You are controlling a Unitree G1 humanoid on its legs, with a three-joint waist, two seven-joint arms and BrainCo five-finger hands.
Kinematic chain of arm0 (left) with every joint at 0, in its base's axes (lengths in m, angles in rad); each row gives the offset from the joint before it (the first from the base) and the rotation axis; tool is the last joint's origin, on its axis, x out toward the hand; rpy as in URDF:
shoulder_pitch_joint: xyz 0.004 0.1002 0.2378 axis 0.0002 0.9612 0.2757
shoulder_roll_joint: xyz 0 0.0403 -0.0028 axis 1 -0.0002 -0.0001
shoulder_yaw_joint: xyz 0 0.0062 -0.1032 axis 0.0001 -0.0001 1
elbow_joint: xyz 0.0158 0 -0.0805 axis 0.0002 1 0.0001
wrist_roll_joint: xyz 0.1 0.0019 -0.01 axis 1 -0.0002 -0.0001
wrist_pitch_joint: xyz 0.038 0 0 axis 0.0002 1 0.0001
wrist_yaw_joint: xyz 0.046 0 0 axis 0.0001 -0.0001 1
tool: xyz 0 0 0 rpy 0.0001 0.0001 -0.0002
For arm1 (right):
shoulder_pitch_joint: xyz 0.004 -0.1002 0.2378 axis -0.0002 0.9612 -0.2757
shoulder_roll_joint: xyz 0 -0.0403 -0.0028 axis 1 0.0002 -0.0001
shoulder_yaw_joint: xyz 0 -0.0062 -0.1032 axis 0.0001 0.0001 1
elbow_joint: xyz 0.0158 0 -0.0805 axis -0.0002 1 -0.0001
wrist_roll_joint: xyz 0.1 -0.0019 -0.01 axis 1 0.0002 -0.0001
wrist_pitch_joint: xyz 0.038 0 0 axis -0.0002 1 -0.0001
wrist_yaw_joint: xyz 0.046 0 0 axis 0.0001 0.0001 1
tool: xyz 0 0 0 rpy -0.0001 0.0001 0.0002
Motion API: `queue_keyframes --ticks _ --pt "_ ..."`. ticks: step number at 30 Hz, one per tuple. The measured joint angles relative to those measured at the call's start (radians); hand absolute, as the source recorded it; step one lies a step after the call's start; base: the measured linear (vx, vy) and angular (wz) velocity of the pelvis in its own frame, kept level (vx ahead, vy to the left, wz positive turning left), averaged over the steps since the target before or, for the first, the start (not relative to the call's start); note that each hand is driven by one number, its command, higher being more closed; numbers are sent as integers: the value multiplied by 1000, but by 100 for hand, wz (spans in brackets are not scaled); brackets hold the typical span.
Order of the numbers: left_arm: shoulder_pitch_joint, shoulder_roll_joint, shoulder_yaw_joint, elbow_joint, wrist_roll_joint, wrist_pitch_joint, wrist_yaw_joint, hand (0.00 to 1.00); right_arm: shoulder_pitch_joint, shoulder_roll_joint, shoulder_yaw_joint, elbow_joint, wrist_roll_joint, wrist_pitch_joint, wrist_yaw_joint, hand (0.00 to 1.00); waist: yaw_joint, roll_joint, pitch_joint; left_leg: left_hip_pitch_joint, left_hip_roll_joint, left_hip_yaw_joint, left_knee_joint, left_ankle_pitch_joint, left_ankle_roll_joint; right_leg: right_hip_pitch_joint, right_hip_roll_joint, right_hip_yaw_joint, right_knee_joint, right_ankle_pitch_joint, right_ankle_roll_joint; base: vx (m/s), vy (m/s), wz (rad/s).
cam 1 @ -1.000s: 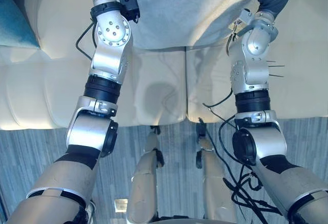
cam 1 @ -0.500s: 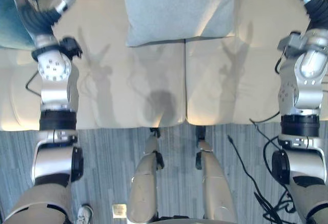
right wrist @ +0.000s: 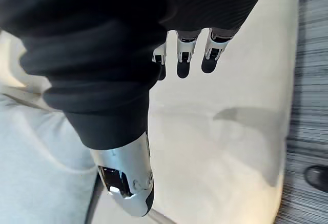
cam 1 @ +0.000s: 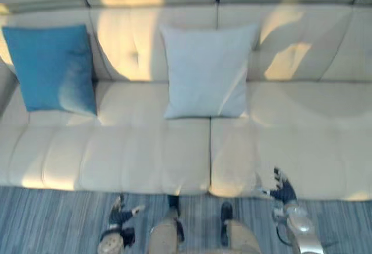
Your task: Pick up cushions and gather them together orderly.
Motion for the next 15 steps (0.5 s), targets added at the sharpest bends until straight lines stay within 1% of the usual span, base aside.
queue_keyframes --ticks 2,5,6,7,8,9,10,11,12,13,14,15 --pt "-1 0 12 47 23 5 -13 0 -1 -1 -14 115 -33 15 4 0 -3 -1 -13 43 -4 -14 0 -6 0 59 -2 -8 -23 0 1 46 1 11" --pt "0 1 28 79 29 17 -15 0 -1 0 -41 196 -46 38 18 0 -1 -6 -21 90 -8 -6 -1 -14 -2 102 -6 7 -31 5 7 25 8 -12" --pt "-1 0 27 94 30 20 -23 0 -1 0 -51 211 -46 44 20 0 -1 -7 -21 110 -9 13 -1 -16 -2 112 -7 24 -32 12 10 4 15 -31" --pt "-1 0 27 95 30 21 -30 0 -1 0 -51 213 -46 44 20 0 -1 -8 -21 114 -9 21 -1 -17 -1 111 -7 33 -32 14 12 -11 20 -45" --pt "-10 0 23 95 30 21 -36 0 -2 2 -51 216 -46 46 20 0 -1 -17 -14 114 -8 42 0 -17 -1 99 -7 49 -29 23 12 -32 14 -38" --pt "-21 0 22 94 30 21 -36 0 -6 5 -51 216 -46 48 20 0 -1 -13 -15 109 -8 50 0 -17 -1 83 -6 58 -17 26 12 -55 13 -35" --pt "-44 3 21 91 29 21 -35 0 -13 19 -52 215 -44 57 16 0 -3 -29 -12 77 -10 66 22 -21 8 48 -12 63 13 36 27 -50 24 -20" --pt "-57 4 18 87 29 21 -34 0 -14 25 -51 214 -43 58 15 0 -4 -34 -13 52 -10 68 51 -23 19 27 -21 69 29 44 36 -95 -17 -28" --pt "-76 -6 20 62 29 20 -32 0 -19 37 -52 214 -43 65 15 0 3 -23 -11 4 26 79 106 -46 43 -13 -14 66 80 47 39 -115 -32 -18" --pt "-83 -8 22 43 28 18 -30 0 -33 53 -52 212 -43 72 14 0 -1 -27 1 -16 32 79 132 -56 57 -63 -26 42 247 -10 7 -134 -72 1" --pt "-86 -3 18 7 27 18 -29 0 -13 75 -52 212 -43 78 12 0 -2 -48 5 -26 26 64 172 -65 70 -100 -61 25 533 -73 8 -98 -51 28" --pt "-85 -5 18 -3 27 18 -27 0 -8 82 -52 212 -42 78 10 0 -1 -51 9 -30 23 56 185 -71 73 -96 -74 28 619 -84 15 -112 -84 39"
